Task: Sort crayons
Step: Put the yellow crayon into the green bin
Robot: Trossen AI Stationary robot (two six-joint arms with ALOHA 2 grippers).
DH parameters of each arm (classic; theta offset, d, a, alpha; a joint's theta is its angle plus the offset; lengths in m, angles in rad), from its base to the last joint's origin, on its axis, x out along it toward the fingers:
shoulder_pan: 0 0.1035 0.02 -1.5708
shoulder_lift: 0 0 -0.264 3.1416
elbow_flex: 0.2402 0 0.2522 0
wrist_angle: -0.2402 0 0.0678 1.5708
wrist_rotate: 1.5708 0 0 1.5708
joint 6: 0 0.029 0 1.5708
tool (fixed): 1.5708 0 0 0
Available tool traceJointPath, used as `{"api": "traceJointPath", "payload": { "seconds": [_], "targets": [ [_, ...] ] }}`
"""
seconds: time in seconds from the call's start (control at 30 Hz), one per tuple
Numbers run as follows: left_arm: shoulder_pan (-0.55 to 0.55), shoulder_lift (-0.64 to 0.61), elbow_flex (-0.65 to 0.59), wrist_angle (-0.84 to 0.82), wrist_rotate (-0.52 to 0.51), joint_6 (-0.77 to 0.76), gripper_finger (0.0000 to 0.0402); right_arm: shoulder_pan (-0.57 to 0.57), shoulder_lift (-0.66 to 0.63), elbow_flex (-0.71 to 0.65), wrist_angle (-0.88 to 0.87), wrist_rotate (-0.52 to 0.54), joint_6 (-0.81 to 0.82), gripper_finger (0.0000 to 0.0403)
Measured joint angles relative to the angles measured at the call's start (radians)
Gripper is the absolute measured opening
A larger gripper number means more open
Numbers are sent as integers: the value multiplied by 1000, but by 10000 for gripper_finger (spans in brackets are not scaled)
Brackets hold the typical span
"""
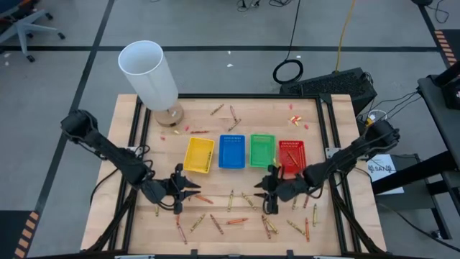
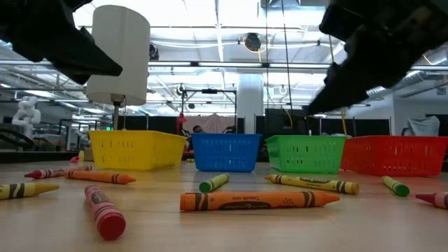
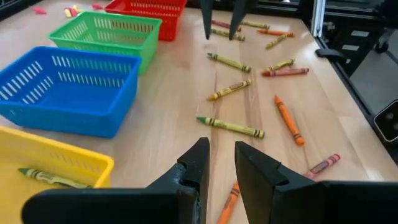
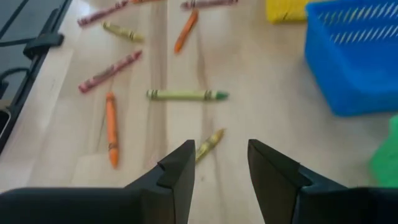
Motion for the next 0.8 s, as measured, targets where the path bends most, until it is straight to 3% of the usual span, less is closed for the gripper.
{"api": "traceJointPath", "payload": {
  "seconds": [0.33,0.57,0.8],
  "targets": [
    [3,76,0,111,-61,1,74,85,86,0,22,60,97,132],
    [3,83,0,142,-112,1,74,123,177,5,140,126,98,132],
    [3,83,0,150,-129,3,74,148,286,135,54,212,118,132]
  ]
}}
